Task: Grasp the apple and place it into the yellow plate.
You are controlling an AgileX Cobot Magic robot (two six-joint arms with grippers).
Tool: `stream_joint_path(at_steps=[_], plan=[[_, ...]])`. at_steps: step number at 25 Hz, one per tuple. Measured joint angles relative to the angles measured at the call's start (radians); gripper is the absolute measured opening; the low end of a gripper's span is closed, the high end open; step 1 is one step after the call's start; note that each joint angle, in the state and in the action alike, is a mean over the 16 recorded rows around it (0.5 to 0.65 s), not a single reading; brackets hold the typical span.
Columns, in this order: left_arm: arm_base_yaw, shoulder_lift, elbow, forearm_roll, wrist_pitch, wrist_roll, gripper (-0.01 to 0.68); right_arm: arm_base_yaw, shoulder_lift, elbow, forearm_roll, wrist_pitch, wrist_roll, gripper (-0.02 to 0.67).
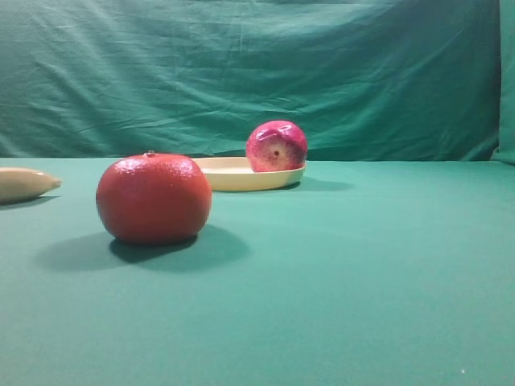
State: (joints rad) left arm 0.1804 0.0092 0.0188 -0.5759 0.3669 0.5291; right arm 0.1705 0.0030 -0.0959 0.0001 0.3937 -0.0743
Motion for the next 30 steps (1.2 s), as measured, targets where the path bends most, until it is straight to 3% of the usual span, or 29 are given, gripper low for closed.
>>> stream_joint_path(at_steps=[11,30], plan=[[0.000,0.000,0.000,0.000,0.000,0.000,0.157,-0.060,-0.016,0.114,0.002,-0.030,0.000,0.000],[0.000,0.000,0.000,0.000,0.000,0.000,0.157,-0.061,-0.016,0.122,0.002,-0.018,0.000,0.000]])
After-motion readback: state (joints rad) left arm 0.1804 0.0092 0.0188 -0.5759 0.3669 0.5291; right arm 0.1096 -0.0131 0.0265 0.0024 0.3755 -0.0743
